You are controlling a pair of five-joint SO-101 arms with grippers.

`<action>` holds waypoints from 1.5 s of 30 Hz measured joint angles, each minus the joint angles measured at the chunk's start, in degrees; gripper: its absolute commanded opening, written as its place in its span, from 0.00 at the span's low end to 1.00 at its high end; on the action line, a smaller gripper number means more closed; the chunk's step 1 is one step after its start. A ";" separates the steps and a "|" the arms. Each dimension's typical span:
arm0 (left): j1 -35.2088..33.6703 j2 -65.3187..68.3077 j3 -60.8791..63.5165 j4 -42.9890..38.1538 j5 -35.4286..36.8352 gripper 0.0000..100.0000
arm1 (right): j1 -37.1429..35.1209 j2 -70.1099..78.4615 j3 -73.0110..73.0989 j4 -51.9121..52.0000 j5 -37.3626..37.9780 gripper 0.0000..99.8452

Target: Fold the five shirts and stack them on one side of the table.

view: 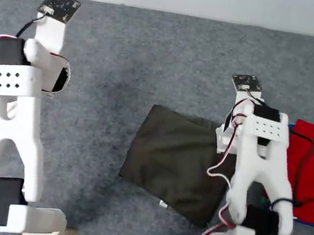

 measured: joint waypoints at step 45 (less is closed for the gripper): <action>-3.16 -0.09 4.31 0.09 0.00 0.01 | -7.21 3.52 -20.66 -0.09 6.07 0.01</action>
